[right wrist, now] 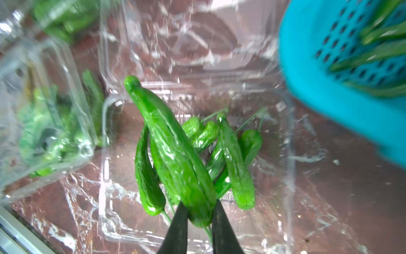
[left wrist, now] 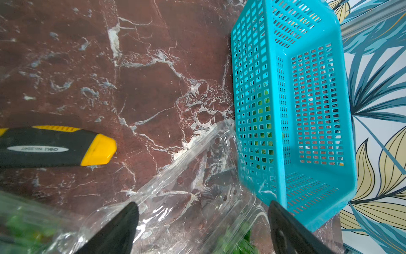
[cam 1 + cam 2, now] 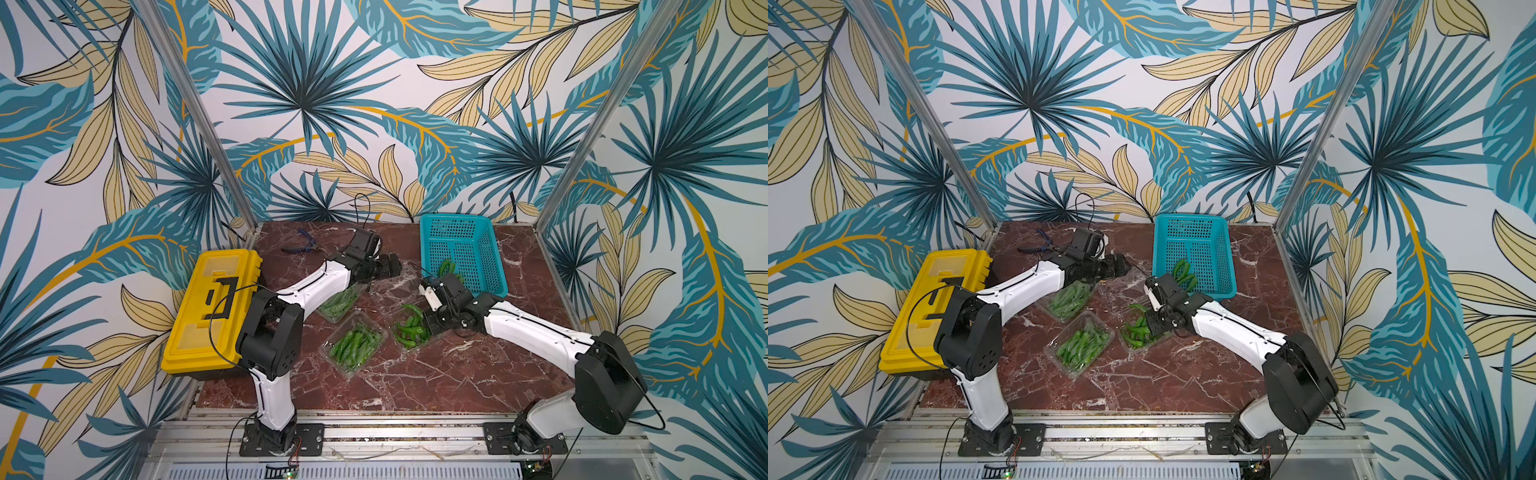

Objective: Take small green peppers out of containers
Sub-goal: Pick up the green pepper from the packing box, then place the green pepper in the basket.

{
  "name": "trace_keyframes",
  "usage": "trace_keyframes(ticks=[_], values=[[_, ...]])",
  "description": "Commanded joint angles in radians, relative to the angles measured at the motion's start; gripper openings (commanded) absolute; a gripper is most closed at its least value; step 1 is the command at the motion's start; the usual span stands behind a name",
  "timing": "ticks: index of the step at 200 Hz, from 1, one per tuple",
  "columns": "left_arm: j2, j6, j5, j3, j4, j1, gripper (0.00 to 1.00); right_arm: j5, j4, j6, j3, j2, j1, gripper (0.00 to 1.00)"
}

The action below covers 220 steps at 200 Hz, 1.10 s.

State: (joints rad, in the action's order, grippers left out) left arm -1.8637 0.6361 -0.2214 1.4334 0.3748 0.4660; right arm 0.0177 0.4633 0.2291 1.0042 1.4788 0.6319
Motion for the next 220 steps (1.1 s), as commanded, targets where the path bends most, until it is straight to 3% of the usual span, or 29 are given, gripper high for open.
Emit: trace_keyframes(ticks=[1, 60, 129, 161, 197, 209, 220], values=[[0.008, -0.015, -0.002, 0.041, 0.002, 0.009, 0.93, -0.094, -0.048, 0.039, -0.024, -0.041, 0.006, 0.00], [-0.006, -0.025, -0.016, 0.048, 0.003, 0.025, 0.93, -0.291, -0.152, 0.073, 0.055, -0.122, -0.053, 0.00], [-0.015, -0.087, -0.061, 0.058, 0.011, 0.071, 0.93, -0.338, -0.169, 0.215, 0.154, -0.003, -0.305, 0.00], [-0.021, -0.129, -0.085, 0.056, 0.040, 0.102, 0.93, -0.201, -0.045, 0.295, 0.215, 0.186, -0.394, 0.00], [-0.022, -0.174, -0.080, 0.056, 0.088, 0.133, 0.93, -0.008, -0.066, 0.366, 0.228, 0.322, -0.459, 0.00], [-0.019, -0.186, -0.072, 0.056, 0.104, 0.143, 0.93, 0.004, -0.058, 0.372, 0.246, 0.341, -0.462, 0.08], [-0.015, -0.193, -0.064, 0.056, 0.119, 0.152, 0.93, -0.001, -0.050, 0.376, 0.257, 0.343, -0.462, 0.25]])
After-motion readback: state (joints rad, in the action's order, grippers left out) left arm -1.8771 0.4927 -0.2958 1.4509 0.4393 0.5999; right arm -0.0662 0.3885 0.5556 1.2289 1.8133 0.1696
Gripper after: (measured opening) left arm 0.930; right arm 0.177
